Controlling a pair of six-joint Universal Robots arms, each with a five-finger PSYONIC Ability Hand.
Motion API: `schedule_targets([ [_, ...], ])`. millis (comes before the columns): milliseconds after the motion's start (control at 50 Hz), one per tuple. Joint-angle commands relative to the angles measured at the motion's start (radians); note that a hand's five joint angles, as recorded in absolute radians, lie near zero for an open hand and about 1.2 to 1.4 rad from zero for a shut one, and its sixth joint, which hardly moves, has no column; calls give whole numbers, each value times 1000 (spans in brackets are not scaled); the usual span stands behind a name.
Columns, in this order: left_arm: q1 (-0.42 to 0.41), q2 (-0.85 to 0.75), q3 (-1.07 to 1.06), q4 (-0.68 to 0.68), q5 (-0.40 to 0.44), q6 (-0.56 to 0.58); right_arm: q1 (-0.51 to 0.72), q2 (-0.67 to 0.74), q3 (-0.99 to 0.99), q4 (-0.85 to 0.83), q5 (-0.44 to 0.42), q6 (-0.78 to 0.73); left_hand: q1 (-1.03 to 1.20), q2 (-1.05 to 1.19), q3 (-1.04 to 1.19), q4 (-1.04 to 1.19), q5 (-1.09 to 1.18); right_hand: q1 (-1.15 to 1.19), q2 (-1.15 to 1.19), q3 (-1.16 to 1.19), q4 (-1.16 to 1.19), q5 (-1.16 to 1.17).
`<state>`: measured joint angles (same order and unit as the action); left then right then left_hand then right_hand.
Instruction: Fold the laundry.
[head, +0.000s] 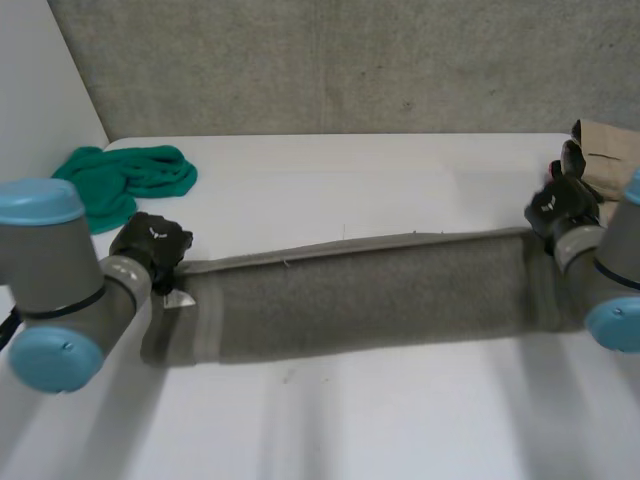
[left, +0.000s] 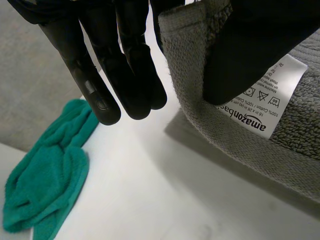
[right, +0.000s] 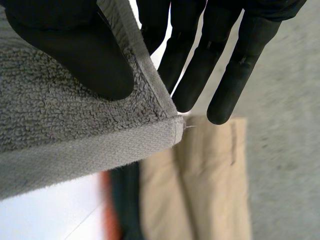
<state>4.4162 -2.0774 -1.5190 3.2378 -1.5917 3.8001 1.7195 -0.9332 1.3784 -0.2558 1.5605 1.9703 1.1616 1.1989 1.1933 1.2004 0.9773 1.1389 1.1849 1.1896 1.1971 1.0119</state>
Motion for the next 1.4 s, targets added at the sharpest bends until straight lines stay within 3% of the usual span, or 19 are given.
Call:
schedule_targets([
  [20,-34,-118,160,-3,-91,-3,22,171,-201,-91,-37,-1,235,197,203,196,244,257,211,207,199,210],
  [100,-49,-176,245,-3,-100,-11,29,275,-324,-94,-53,13,235,197,203,196,244,180,134,129,122,132],
  [120,-54,-185,259,-4,-102,-14,32,292,-343,-92,-57,22,-35,-73,-67,-74,-25,-306,-352,-357,-364,-354],
  [140,-60,-194,270,-6,-102,-19,38,309,-360,-92,-59,35,-474,-511,-506,-513,-464,-913,-959,-963,-971,-960],
  [160,-66,-199,278,-4,-103,-20,44,329,-392,-91,-62,63,-908,-946,-940,-947,-899,-964,-1010,-1015,-1023,-1012],
  [280,-110,-191,307,5,-97,-85,51,285,-395,-79,-39,221,-987,-1024,-1019,-1026,-977,-964,-1010,-1015,-1023,-1012],
  [440,-110,-53,272,7,-91,-226,37,16,-216,168,-39,444,-987,-1024,-1019,-1026,-977,-964,-1010,-1015,-1023,-1012],
  [560,-103,29,152,13,-85,-250,-84,-65,-85,433,-184,515,-987,-1024,-1019,-1026,-977,-943,-989,-994,-1001,-990],
  [640,-106,48,82,36,-76,-250,-156,-65,-24,510,-272,515,-987,-1024,-1019,-1026,-977,-737,-783,-788,-795,-785],
  [720,-112,51,36,88,-70,-249,-187,-53,11,462,-313,513,-987,-1024,-1019,-1026,-977,-637,-683,-688,-695,-685],
  [900,-118,56,3,131,-68,-247,-207,28,36,261,-310,509,-987,-1024,-1019,-1026,-977,-435,-481,-486,-493,-483],
  [940,-124,60,-1,132,-68,-247,-207,48,27,225,-292,504,-987,-1024,-1019,-1026,-977,255,209,204,196,207],
  [980,-127,66,-4,132,-68,-247,-212,54,22,202,-254,512,-987,-1024,-1019,-1026,-977,257,211,207,199,210],
  [1080,-129,100,-24,132,-68,-247,-264,12,82,119,-64,492,-987,-1024,-1019,-1026,-977,257,211,207,199,210],
  [1120,-127,125,-38,132,-67,-249,-279,-30,91,116,-33,470,-987,-1024,-1019,-1026,-977,257,211,207,199,210],
  [1300,-126,184,-66,132,-65,-247,-347,-116,108,96,-19,259,-987,-1024,-1019,-1026,-977,257,211,207,199,210],
  [1360,-126,192,-72,132,-66,-247,-243,-147,111,46,-49,248,-987,-1024,-1019,-1026,-977,257,211,207,199,210],
  [1400,-124,195,-73,132,-65,-247,-105,-170,117,-12,-97,248,-987,-1024,-1019,-1026,-977,257,211,207,199,210],
])
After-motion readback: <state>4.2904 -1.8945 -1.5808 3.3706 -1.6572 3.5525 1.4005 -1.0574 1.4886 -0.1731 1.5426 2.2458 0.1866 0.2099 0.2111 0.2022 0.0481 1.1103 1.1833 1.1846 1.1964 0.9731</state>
